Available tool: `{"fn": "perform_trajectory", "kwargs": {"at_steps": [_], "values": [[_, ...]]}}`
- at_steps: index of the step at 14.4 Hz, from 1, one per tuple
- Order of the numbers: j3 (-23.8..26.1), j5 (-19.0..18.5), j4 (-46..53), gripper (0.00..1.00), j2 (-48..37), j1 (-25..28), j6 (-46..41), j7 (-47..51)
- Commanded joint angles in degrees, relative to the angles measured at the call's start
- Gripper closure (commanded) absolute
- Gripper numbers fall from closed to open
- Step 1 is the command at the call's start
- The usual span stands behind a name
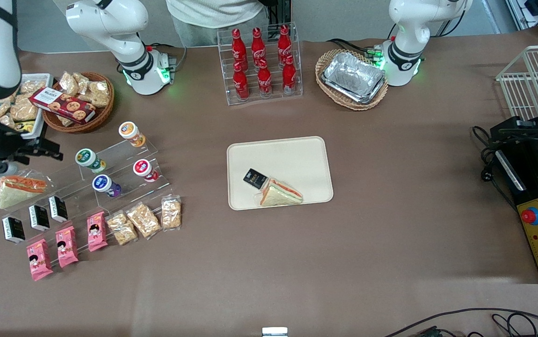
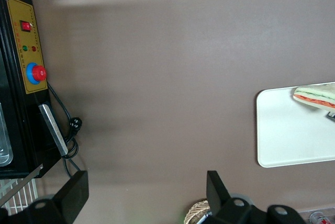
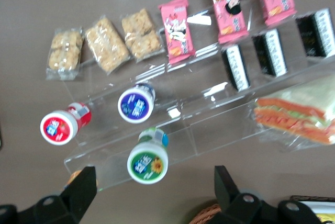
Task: Place green gum on tray
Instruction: 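Move the right gripper over the acrylic rack toward the green-lidded gum bottle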
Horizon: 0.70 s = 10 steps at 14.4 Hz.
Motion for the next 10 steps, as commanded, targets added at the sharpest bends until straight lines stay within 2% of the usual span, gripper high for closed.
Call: {"fn": "perform_trajectory", "kwargs": {"at_steps": [1,8,10], "values": [[0.0,1.1,-8.1,0.0,-5.8,-0.1,3.2,-0.4],[0.2,1.1,-12.6,0.0,-6.8,0.4,4.7,4.2],[0.3,1.1,-16.5,0.0,-8.2,0.5,8.3,4.3]]}}
